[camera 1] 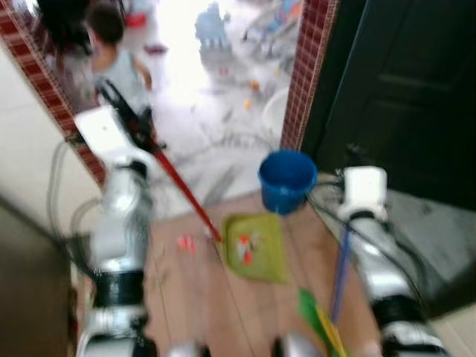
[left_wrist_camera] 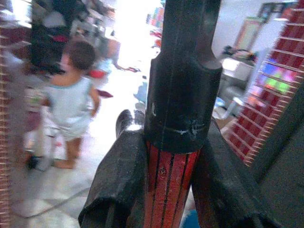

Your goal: Sweep floor

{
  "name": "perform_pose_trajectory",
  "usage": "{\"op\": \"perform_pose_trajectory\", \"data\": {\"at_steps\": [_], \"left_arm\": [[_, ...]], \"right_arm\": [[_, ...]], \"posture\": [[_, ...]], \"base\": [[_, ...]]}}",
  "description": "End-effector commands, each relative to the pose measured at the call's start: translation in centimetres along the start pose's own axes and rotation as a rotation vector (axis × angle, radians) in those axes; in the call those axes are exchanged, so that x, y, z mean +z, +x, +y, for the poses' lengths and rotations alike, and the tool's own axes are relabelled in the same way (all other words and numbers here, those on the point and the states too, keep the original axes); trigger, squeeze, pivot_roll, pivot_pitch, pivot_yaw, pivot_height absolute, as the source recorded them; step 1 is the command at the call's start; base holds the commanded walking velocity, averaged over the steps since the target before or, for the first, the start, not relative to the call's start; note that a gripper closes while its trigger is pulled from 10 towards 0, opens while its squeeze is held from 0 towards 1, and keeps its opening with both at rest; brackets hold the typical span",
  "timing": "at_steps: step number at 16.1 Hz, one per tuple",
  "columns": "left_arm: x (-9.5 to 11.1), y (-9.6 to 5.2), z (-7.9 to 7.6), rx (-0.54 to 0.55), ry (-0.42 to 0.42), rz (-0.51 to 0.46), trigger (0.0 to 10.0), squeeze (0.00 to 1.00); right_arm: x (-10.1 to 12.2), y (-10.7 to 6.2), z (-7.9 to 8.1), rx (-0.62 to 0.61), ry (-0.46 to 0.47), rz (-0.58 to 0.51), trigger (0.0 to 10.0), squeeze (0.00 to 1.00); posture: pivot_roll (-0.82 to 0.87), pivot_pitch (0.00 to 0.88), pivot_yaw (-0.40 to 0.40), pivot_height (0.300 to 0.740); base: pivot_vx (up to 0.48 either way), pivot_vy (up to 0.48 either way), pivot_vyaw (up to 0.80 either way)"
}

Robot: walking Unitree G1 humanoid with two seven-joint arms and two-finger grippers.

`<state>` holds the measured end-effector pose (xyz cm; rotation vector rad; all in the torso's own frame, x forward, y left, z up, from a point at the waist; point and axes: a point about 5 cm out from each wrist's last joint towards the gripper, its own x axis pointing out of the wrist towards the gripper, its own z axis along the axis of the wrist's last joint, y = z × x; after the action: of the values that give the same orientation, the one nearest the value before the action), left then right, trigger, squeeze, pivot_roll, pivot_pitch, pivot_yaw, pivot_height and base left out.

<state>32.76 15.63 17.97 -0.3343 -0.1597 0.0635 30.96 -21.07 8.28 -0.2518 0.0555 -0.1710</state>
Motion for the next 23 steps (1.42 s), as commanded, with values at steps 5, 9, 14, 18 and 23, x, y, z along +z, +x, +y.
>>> {"op": "perform_pose_trajectory", "data": {"at_steps": [5,9,14,18,23], "left_arm": [[4.9,1.0,-1.2,-0.019,-0.117,-0.162,10.0,0.00],[5.8,1.4,-0.6,0.012,-0.126,-0.186,10.0,0.00],[6.7,1.6,-0.2,0.044,-0.088,-0.225,10.0,0.00],[7.3,1.9,-0.2,0.046,-0.070,-0.249,10.0,0.00],[7.4,1.9,-0.2,0.051,-0.038,-0.261,10.0,0.00]], "right_arm": [[0.3,0.0,1.0,0.041,-0.028,-0.019,10.0,0.00],[0.4,0.1,1.2,0.048,-0.029,-0.024,10.0,0.00],[0.3,0.0,1.4,0.058,-0.030,-0.023,10.0,0.00],[0.3,0.0,1.5,0.062,-0.030,-0.021,10.0,0.00],[0.1,-0.1,1.6,0.070,-0.033,-0.016,10.0,0.00]], "posture": [[-0.10,0.000,0.041,0.740],[-0.10,0.000,0.042,0.740],[-0.10,0.000,0.042,0.740],[-0.11,0.000,0.040,0.740],[-0.11,0.000,0.042,0.740]], "base": [[0.438,0.000,0.00],[0.446,0.000,0.00],[0.448,0.000,0.00],[0.448,0.000,0.00],[0.448,0.000,0.00]]}}
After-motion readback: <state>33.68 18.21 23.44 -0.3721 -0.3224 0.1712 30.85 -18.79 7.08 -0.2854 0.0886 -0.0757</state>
